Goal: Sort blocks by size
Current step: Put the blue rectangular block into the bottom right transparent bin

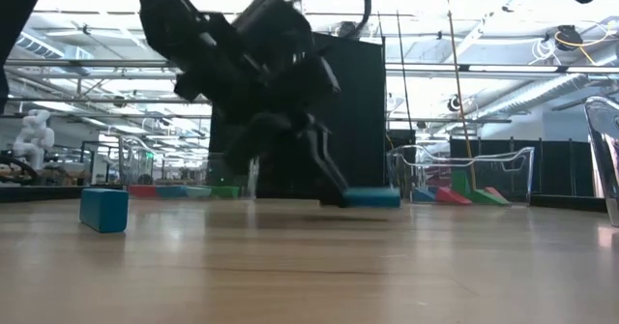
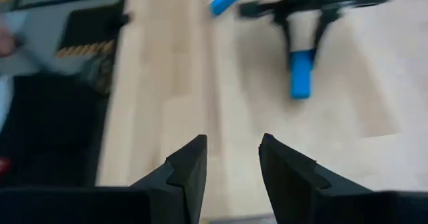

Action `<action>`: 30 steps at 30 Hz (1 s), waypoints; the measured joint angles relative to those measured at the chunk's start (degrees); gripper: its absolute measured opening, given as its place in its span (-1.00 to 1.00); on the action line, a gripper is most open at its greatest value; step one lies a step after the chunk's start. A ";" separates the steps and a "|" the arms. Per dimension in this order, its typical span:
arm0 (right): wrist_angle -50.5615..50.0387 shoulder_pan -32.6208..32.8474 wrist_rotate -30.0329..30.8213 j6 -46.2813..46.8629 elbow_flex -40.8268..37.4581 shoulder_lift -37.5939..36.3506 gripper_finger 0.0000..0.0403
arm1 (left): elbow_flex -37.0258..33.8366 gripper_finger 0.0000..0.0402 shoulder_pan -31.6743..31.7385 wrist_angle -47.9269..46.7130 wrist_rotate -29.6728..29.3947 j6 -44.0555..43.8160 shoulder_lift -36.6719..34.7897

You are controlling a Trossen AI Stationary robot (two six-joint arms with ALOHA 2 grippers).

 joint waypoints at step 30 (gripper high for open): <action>10.04 -13.70 10.39 2.96 -0.07 13.43 -0.35 | 0.07 -0.55 -10.42 3.02 -27.69 6.80 -9.55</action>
